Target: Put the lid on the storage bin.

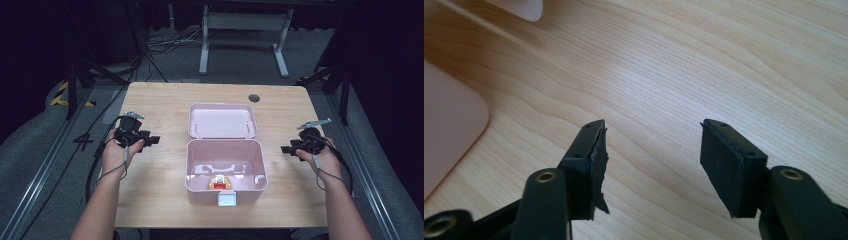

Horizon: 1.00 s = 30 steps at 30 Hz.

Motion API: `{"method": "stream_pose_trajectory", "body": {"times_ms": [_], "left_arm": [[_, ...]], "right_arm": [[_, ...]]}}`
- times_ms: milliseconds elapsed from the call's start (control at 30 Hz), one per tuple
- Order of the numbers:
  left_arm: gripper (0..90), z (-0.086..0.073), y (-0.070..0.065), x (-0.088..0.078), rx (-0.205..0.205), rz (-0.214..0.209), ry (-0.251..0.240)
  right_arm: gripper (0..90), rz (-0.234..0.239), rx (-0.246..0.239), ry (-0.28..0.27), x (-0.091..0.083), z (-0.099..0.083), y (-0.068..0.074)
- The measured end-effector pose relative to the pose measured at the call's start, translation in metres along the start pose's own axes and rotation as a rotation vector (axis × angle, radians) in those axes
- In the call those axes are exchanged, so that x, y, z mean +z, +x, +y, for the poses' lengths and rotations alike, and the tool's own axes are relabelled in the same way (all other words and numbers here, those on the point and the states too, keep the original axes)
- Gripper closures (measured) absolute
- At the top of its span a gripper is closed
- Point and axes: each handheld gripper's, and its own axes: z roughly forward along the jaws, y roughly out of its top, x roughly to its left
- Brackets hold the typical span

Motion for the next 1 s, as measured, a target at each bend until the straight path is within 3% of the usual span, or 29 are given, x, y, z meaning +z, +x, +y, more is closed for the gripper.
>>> {"method": "stream_pose_trajectory", "body": {"times_ms": [200, 333, 500, 533, 600, 733, 900, 1000], "left_arm": [[45.0, 0.023, -0.013, -0.003, 0.023, -0.017, -0.032], [46.2, 0.039, -0.019, -0.001, 0.054, -0.033, -0.039], [45.1, 0.055, -0.021, -0.001, 0.037, -0.061, -0.066], [44.4, 0.064, -0.021, 0.001, 0.025, -0.072, -0.094], [43.8, 0.074, -0.021, 0.006, 0.039, -0.076, -0.107], [43.8, 0.091, -0.022, 0.021, 0.050, -0.061, -0.075], [43.0, 0.105, -0.017, 0.041, 0.006, -0.087, -0.071], [41.5, 0.112, -0.015, 0.062, -0.029, -0.107, -0.033]], "right_arm": [[41.5, 0.013, 0.013, -0.004, -0.001, -0.001, -0.001], [39.5, 0.022, -0.002, 0.008, 0.002, -0.002, 0.002], [41.5, 0.023, -0.042, -0.001, 0.002, -0.005, 0.003], [41.5, 0.024, -0.047, 0.004, 0.003, -0.006, 0.003], [41.4, 0.030, -0.037, 0.007, 0.003, -0.007, 0.005], [41.2, 0.071, -0.007, 0.005, 0.000, -0.007, 0.009], [41.1, 0.074, -0.018, 0.000, -0.004, -0.010, 0.011], [41.2, 0.073, -0.022, -0.005, -0.006, -0.011, 0.012]]}}
